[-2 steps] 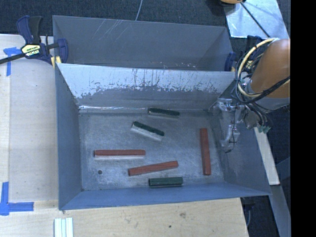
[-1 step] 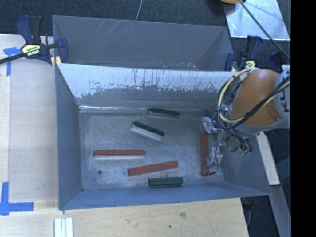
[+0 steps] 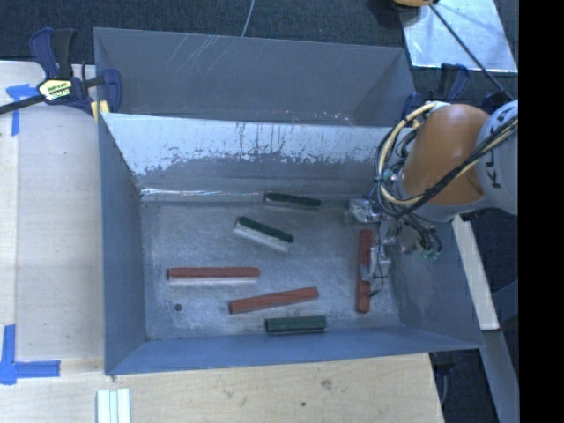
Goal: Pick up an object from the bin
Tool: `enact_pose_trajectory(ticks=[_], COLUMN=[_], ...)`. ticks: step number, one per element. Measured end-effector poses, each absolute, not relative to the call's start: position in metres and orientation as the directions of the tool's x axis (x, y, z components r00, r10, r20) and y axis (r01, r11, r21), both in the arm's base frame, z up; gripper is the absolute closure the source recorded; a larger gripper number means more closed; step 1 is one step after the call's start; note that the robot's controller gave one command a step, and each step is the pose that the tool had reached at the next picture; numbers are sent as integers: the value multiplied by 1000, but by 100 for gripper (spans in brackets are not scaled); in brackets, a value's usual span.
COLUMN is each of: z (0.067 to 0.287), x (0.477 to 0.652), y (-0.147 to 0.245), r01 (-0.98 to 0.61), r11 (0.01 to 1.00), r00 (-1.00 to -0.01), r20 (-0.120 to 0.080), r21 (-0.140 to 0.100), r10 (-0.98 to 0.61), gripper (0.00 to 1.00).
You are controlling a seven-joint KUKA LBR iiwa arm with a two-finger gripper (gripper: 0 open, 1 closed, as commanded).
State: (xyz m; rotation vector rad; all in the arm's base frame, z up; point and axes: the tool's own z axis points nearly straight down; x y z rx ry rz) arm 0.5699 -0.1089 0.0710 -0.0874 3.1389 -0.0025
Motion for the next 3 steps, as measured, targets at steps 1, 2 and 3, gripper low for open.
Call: enact_pose_trajectory(ticks=[1, 2, 3], z=[72, 123, 146], x=[541, 530, 516], y=[-77, -93, -107], r01=[-268, -234, -258], r11=[964, 972, 966], r00=[-964, -972, -966], r20=[-4, 0, -4], r21=[-1, 1, -2], r10=[-268, -234, -258], gripper=[0, 0, 0])
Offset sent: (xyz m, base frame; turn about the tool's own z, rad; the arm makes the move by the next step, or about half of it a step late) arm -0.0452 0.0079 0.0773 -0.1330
